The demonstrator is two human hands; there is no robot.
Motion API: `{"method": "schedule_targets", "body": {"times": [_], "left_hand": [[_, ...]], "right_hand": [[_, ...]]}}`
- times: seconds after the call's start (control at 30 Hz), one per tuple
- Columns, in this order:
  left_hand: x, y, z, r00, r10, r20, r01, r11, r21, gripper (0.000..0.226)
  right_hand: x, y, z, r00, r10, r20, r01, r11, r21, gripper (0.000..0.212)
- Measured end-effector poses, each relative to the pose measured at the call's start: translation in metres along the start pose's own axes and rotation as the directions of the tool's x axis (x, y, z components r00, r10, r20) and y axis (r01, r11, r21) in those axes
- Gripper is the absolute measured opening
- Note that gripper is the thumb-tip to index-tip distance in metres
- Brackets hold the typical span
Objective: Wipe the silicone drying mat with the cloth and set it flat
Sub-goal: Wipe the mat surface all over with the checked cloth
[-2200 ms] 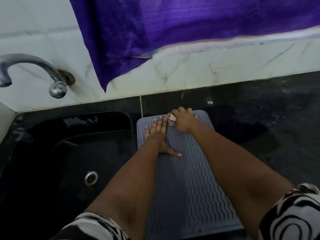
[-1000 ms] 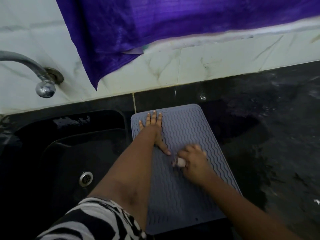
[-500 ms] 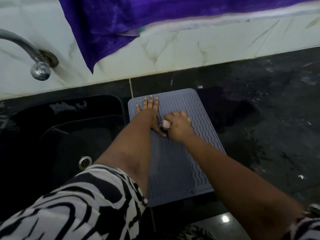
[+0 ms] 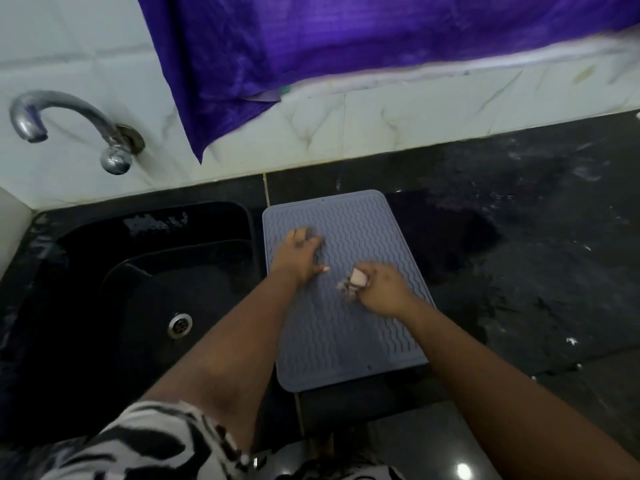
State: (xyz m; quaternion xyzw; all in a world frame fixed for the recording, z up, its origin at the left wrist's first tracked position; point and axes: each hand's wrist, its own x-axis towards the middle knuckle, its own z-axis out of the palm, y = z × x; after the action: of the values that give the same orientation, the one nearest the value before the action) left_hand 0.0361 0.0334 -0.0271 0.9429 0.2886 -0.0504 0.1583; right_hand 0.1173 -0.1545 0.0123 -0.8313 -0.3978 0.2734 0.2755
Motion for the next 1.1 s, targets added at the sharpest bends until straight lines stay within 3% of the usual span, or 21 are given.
{"method": "schedule_targets", "body": {"times": [0.07, 0.17, 0.27, 0.33, 0.43, 0.6, 0.67, 0.73, 0.8, 0.83, 0.9, 0.97, 1.1], "left_hand": [[-0.025, 0.020, 0.008, 0.991, -0.075, -0.108, 0.061, 0.989, -0.132, 0.039], [-0.051, 0.037, 0.024, 0.996, -0.067, -0.054, 0.064, 0.996, -0.055, 0.038], [-0.057, 0.035, 0.028, 0.983, -0.084, 0.160, 0.080, 0.996, 0.035, 0.064], [-0.057, 0.037, 0.028, 0.960, -0.110, 0.256, 0.091, 0.992, 0.085, 0.065], [-0.058, 0.048, 0.025, 0.950, -0.154, 0.273, 0.102, 0.976, 0.193, 0.064], [-0.063, 0.052, 0.024, 0.947, -0.167, 0.276, 0.125, 0.979, 0.163, 0.063], [-0.070, 0.047, 0.025, 0.968, -0.133, 0.212, 0.127, 0.991, 0.041, 0.062], [-0.081, 0.040, 0.028, 0.996, -0.091, -0.024, 0.089, 0.993, -0.083, 0.056], [-0.095, 0.035, 0.034, 0.968, -0.061, -0.243, 0.043, 0.996, -0.078, 0.047], [-0.101, 0.033, 0.039, 0.968, -0.033, -0.248, 0.021, 0.998, -0.053, 0.050], [-0.112, 0.035, 0.051, 0.996, -0.006, -0.091, 0.007, 1.000, 0.006, 0.067], [-0.117, 0.035, 0.061, 0.997, -0.047, 0.054, 0.044, 0.998, 0.043, 0.077], [-0.112, 0.037, 0.056, 0.984, -0.101, 0.146, 0.088, 0.992, 0.094, 0.082]], "right_hand": [[0.019, -0.003, 0.011, 0.998, -0.014, -0.061, 0.001, 0.980, -0.201, 0.014], [0.022, 0.008, 0.034, 0.999, 0.032, -0.021, -0.038, 0.913, -0.405, 0.034], [0.004, 0.014, 0.040, 0.998, -0.051, -0.026, 0.034, 0.903, -0.428, 0.034], [-0.013, 0.015, 0.041, 0.997, -0.067, 0.037, 0.077, 0.895, -0.439, 0.033], [-0.048, 0.020, 0.040, 0.987, -0.088, 0.137, 0.139, 0.897, -0.420, 0.032], [-0.095, 0.017, 0.029, 0.936, -0.040, 0.350, 0.170, 0.921, -0.349, 0.022], [-0.097, 0.010, 0.020, 0.918, 0.016, 0.396, 0.044, 0.989, -0.141, 0.013], [-0.093, 0.004, 0.012, 0.964, -0.009, 0.265, 0.018, 0.999, -0.031, 0.013], [-0.085, 0.004, 0.011, 0.995, -0.074, 0.069, 0.076, 0.997, -0.031, 0.017], [-0.083, 0.006, 0.015, 0.995, -0.097, 0.024, 0.099, 0.989, -0.112, 0.018], [-0.081, 0.015, 0.026, 0.997, -0.051, 0.049, 0.065, 0.940, -0.336, 0.024], [-0.087, 0.024, 0.036, 0.994, -0.006, 0.110, 0.054, 0.893, -0.446, 0.031], [-0.096, 0.024, 0.023, 0.950, 0.018, 0.310, 0.096, 0.932, -0.350, 0.024]]}}
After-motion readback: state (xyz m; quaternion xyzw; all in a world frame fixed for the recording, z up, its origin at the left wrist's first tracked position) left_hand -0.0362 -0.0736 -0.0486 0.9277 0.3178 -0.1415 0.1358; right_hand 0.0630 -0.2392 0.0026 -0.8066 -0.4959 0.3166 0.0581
